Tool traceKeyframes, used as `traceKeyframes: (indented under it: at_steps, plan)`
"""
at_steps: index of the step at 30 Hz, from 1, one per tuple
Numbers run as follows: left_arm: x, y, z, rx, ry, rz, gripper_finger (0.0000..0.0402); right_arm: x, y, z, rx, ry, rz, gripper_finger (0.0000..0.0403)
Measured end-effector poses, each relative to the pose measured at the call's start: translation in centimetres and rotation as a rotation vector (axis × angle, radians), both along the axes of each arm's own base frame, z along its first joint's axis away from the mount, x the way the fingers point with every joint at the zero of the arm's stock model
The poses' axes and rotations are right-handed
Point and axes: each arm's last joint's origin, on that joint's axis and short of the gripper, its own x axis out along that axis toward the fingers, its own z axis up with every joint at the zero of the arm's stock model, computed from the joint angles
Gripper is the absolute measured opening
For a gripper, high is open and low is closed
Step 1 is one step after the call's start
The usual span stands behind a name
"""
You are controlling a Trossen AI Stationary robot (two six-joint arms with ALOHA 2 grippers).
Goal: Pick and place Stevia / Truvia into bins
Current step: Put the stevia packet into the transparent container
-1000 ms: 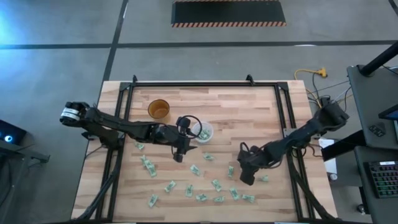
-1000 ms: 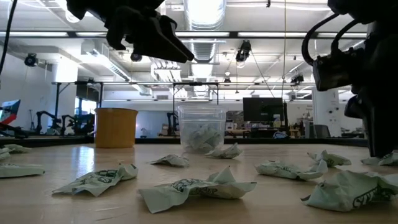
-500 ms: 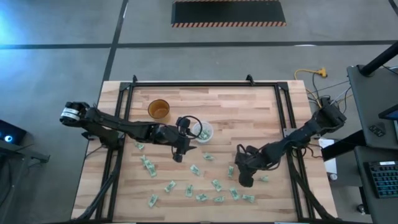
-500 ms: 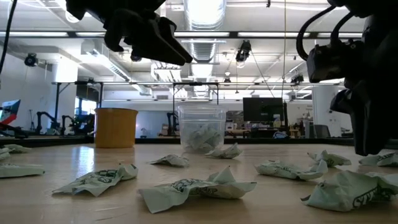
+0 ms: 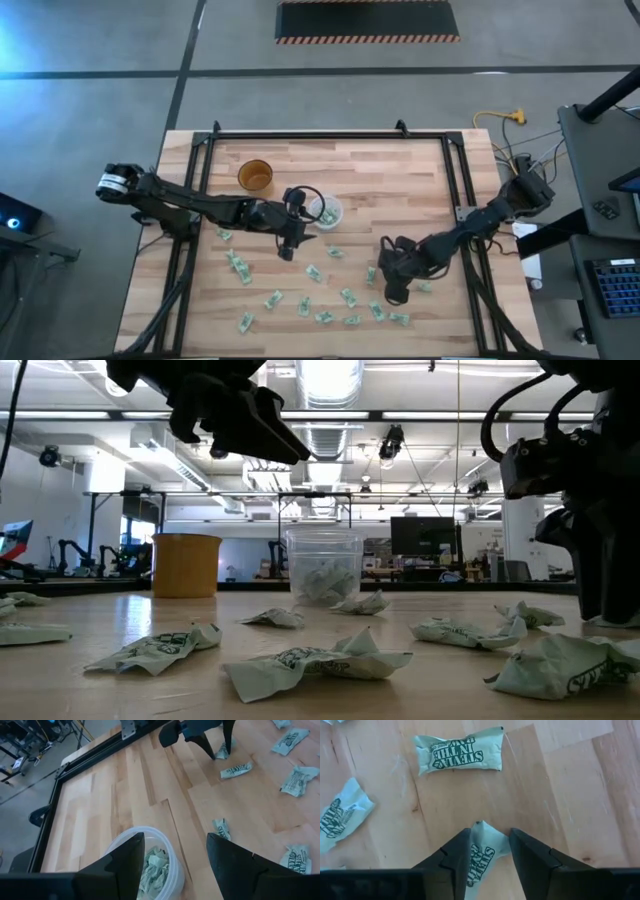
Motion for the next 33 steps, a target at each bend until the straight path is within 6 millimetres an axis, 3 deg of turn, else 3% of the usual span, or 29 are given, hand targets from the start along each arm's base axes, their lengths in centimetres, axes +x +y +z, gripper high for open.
traceKeyframes:
  at_steps: [11,19,24,29,33]
  plan:
    - [0.0,0.0,0.0,0.006,0.001,0.009,0.0197,-0.4,0.7,0.4,-0.068,0.004,0.100,0.0016]
    - [-0.3,0.0,0.1,0.010,0.017,0.011,0.0197,1.1,1.3,2.7,-0.230,-0.118,0.323,0.0012]
    - [-1.4,-0.1,0.5,0.009,0.048,0.085,0.0197,2.4,1.0,4.9,-0.475,-0.214,0.395,0.0011]
    - [-3.1,-0.5,0.9,-0.057,0.103,0.166,0.0197,4.6,-0.1,7.6,-0.791,-0.307,0.384,0.0011]
    - [-4.2,-1.0,0.7,-0.140,0.170,0.216,0.0197,6.9,-1.8,9.5,-0.907,-0.364,0.353,0.0011]
